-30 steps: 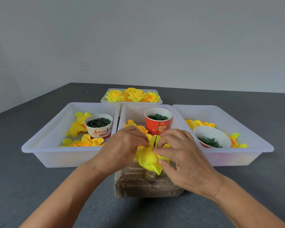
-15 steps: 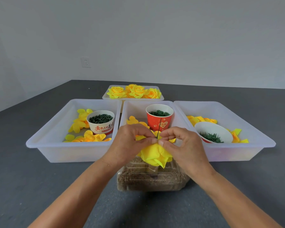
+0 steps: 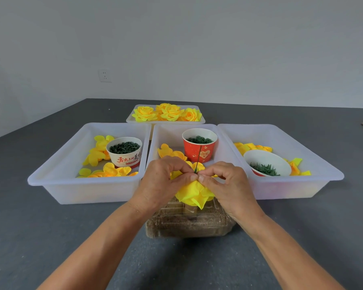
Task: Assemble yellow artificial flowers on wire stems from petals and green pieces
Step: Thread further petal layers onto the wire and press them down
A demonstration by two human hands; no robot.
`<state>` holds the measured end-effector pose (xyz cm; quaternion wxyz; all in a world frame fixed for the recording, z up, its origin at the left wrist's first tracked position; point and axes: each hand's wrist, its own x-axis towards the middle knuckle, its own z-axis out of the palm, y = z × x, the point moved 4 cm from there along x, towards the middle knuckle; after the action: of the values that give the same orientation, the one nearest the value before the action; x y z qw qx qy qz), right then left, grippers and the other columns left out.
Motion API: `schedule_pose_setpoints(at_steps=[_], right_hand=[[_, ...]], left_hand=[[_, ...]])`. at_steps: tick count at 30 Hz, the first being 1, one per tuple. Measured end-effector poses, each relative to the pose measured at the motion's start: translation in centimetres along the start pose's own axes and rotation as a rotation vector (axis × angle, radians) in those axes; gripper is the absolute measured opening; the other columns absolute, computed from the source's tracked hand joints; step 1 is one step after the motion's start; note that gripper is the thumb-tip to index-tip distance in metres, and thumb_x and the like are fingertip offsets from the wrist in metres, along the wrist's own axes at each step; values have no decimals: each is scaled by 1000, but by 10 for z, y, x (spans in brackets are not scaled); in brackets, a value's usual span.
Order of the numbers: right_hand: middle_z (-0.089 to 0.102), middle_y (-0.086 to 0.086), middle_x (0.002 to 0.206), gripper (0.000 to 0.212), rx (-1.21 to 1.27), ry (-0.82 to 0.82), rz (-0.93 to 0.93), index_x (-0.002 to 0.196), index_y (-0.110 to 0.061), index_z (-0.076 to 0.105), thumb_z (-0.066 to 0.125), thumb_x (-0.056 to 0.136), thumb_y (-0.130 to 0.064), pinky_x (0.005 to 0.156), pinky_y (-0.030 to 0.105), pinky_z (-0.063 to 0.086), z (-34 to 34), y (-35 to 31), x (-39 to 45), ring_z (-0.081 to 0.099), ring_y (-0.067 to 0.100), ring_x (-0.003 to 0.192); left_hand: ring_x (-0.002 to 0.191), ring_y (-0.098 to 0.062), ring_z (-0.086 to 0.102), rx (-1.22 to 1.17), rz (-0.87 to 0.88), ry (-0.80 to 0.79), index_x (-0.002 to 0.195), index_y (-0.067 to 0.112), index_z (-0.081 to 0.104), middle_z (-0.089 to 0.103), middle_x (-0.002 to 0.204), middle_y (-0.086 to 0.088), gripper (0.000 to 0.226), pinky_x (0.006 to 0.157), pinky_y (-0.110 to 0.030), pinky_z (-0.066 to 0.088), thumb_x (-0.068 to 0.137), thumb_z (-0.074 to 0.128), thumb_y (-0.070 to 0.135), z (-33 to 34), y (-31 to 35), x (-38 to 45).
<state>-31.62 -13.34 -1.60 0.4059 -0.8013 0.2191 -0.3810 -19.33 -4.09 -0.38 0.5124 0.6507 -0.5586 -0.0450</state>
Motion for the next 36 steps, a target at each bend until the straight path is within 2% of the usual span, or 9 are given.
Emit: schedule_pose_setpoints(at_steps=[5,8,13,17,22,26,28,32,36], right_hand=[[67,-10,82,24,47,-44,23,67,-36,66,73,79,-16,72,22,48,0,-3,1,62,8,85],[69,-7,82,19,66,-98,73,69,-32,69,74,79,-17,75,27,53,-3,0,6,63,10,86],[69,-8,76,5,83,-223,116,75,-18,73,75,77,-14,68,17,48,-11,5,20,60,-2,74],[71,-5,77,2,26,-204,124,77,-14,74,75,77,-12,75,22,52,-25,12,40,63,0,74],[72,9,84,5,-259,-18,154,79,-7,74,70,80,-9,64,19,44,-56,36,81,61,13,75],[67,12,85,14,-630,26,279,80,-2,69,57,83,-8,75,33,50,-80,70,123,60,31,86],[52,7,69,17,-737,5,367,64,-7,53,53,81,-7,65,32,42,-86,87,140,50,31,78],[38,3,61,27,-873,-83,421,58,-11,37,56,76,-5,52,24,27,-86,114,169,42,24,65],[43,5,66,34,-957,-298,549,63,-11,41,74,68,-12,74,36,44,-77,136,181,47,27,75]], left_hand=[[79,-14,62,-48,-21,-12,70,25,69,68,75,5,10,75,-29,49,75,73,19,1,-1,0],[73,-13,62,-153,-87,-35,69,22,70,69,75,-1,4,67,-22,47,72,72,21,2,-4,1],[64,-9,58,-209,-141,-63,68,13,69,67,72,-8,11,58,-19,47,77,73,8,7,-7,3],[62,-4,56,-225,-144,-84,68,15,68,66,69,-2,7,57,-16,45,71,73,18,8,-6,6],[60,0,55,-199,-134,-67,65,17,68,65,66,5,7,56,-12,43,68,69,23,7,-5,6],[61,-1,54,-173,-134,-61,65,16,68,65,68,3,10,57,-13,42,67,69,25,7,-3,6],[64,-3,56,-158,-133,-59,66,16,68,66,70,3,11,59,-15,43,67,69,26,7,-3,5],[73,-8,59,-143,-150,-57,68,20,69,65,75,6,11,66,-19,46,68,69,31,6,-6,4],[76,-11,60,-135,-152,-76,69,23,68,64,75,10,9,71,-27,49,70,68,32,5,-5,3]])
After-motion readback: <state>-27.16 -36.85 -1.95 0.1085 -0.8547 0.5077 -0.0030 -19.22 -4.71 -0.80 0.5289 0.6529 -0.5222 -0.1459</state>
